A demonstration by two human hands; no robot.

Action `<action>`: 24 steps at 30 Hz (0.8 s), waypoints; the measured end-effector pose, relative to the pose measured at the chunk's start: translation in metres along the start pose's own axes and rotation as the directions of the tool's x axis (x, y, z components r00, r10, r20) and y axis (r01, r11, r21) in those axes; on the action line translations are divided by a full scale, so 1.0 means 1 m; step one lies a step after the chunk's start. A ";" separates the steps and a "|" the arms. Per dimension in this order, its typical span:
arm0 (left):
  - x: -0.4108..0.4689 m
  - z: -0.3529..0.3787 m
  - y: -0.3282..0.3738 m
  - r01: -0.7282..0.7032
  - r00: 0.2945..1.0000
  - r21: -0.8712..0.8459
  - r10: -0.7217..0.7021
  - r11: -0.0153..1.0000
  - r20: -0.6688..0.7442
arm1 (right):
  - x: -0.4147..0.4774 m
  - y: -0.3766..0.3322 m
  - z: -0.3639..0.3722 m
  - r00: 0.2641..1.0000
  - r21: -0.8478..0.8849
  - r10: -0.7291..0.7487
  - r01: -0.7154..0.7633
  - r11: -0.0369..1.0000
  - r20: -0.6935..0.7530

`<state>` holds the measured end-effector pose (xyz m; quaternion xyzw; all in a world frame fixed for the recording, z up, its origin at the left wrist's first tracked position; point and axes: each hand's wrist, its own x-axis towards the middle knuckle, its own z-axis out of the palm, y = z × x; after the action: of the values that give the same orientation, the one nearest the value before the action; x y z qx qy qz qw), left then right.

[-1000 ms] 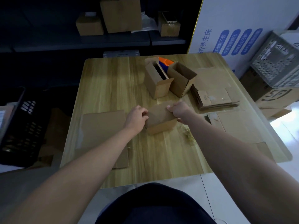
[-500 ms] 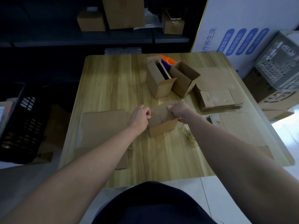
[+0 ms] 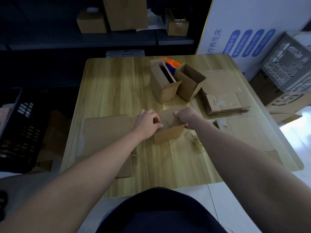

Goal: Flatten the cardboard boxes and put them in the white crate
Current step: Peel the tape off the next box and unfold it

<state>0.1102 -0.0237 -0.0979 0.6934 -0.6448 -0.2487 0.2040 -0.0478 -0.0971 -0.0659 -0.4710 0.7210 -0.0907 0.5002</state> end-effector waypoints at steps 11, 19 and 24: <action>0.000 -0.005 0.001 0.093 0.994 -0.043 -0.090 0.995 0.063 | -0.007 -0.008 0.010 0.998 -0.087 -0.062 0.060 0.994 -0.017; -0.010 -0.013 -0.009 0.077 0.997 -0.015 -0.077 0.997 0.025 | -0.021 -0.013 0.017 0.995 -0.236 -0.095 0.088 0.968 -0.020; -0.013 -0.018 -0.015 0.078 0.991 -0.036 -0.073 0.996 0.115 | -0.024 -0.015 0.019 0.989 -0.145 -0.146 0.145 0.979 -0.001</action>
<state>0.1328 -0.0103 -0.0918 0.6976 -0.6235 -0.3085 0.1714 -0.0219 -0.0801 -0.0503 -0.5569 0.6921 -0.0772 0.4527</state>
